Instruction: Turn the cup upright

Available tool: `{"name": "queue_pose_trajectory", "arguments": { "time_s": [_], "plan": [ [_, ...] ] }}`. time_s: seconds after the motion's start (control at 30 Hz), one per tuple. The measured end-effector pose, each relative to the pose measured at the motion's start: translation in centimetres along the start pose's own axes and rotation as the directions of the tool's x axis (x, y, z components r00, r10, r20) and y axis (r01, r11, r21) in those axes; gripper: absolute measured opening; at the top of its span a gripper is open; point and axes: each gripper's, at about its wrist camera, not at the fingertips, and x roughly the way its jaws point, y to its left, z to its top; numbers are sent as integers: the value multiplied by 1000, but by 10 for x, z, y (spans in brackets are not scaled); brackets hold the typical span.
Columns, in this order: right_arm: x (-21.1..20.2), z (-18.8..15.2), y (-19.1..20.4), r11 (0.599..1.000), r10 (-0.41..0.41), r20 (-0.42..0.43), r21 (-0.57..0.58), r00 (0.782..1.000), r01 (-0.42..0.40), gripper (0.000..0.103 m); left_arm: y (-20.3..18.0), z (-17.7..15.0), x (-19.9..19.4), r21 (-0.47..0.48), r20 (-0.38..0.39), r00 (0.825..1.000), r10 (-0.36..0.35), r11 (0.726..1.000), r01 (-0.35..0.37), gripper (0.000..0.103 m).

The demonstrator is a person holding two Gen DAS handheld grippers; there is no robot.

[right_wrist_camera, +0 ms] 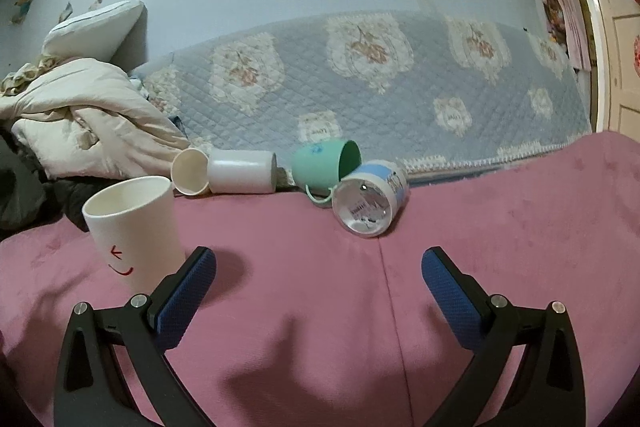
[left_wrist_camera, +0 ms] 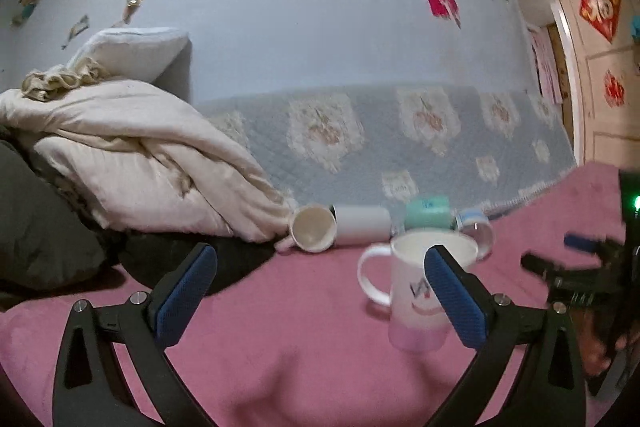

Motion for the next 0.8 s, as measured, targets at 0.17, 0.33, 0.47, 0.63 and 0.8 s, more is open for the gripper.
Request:
{"name": "queue_pose_trajectory", "arguments": {
  "time_s": [0.17, 0.33, 0.47, 0.63, 0.8],
  "plan": [
    [-1, 1, 6, 1000, 2, 7, -24, 1000, -2, 103, 2, -8, 9, -21, -46, 999, -20, 1000, 19, 103],
    [-11, 4, 7, 999, 35, 46, -15, 998, -35, 103, -3, -9, 7, -3, -38, 999, 1, 1000, -1, 103],
    [-15, 4, 8, 997, 72, 63, 14, 995, -73, 103, -1, -10, 7, -12, -43, 999, 5, 1000, -6, 103],
    [-7, 3, 14, 998, 58, 29, -13, 998, -57, 103, 5, -10, 9, -41, -49, 999, 9, 999, -11, 103],
    [-4, 1, 15, 998, 54, 13, -16, 998, -54, 103, 4, -10, 9, -36, -50, 999, 17, 999, -19, 103]
  ]
}}
